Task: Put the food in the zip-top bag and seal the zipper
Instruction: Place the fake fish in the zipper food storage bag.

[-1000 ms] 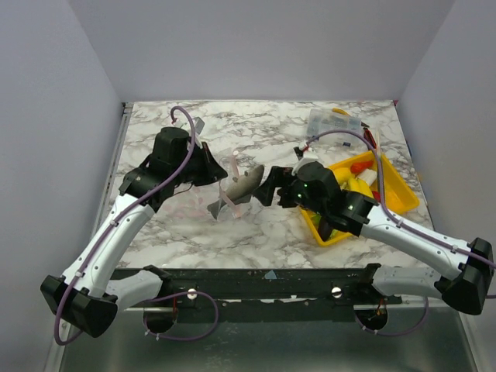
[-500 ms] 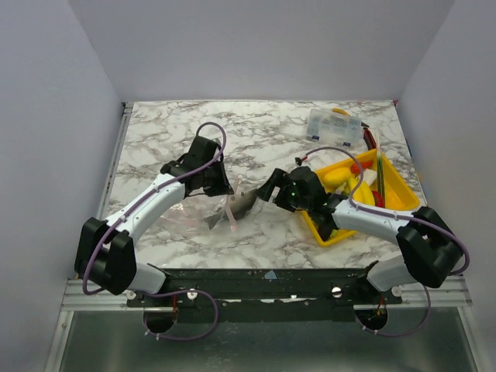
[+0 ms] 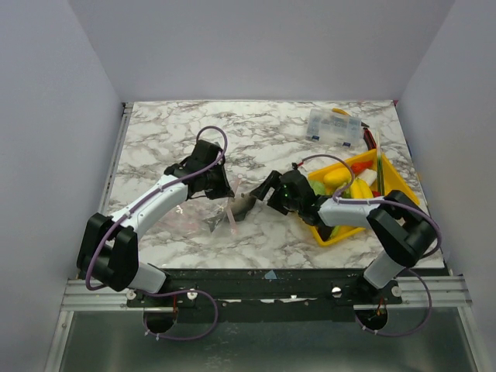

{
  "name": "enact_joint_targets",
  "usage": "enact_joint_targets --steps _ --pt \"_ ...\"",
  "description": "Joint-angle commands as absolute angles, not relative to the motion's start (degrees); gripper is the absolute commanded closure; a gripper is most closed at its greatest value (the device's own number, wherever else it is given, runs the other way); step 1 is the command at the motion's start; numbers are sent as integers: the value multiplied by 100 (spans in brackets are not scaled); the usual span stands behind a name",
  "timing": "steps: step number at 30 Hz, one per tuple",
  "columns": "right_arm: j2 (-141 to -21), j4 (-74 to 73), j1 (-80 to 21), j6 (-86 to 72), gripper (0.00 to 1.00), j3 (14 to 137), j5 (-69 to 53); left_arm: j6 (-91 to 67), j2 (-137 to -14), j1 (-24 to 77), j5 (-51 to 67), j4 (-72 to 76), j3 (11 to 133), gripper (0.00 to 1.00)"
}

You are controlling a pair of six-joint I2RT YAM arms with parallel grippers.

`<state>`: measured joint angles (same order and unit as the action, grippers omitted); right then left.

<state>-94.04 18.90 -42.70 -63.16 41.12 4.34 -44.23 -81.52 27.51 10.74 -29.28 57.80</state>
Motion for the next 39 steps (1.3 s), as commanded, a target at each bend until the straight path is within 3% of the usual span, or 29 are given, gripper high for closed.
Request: enact_joint_targets --steps 1,7,13,17,23,31,39 --pt "-9726 2549 -4322 -6394 17 4211 443 -4440 -8181 2798 940 -2780 5783 100" --pt "-10386 3016 -4373 -6442 29 4384 338 -4371 -8177 2806 927 -2821 5835 100" --pt "-10333 3788 -4617 -6080 66 4213 564 -4306 -8071 2829 853 -2860 5880 100" --pt "-9973 3636 -4673 -5838 100 4288 711 -4348 -7962 2822 876 -2869 5895 100" --pt "-8661 2037 -5249 -5877 100 4621 2210 -4702 -7541 2820 1369 -2737 6012 100" --pt "-8280 -1803 -5899 -6940 100 6648 4602 -5064 -6937 2822 1647 -2156 6139 100" --pt "-8485 -3765 -5968 -7466 100 8130 5056 -4796 -6935 2829 1332 -2005 5936 100"
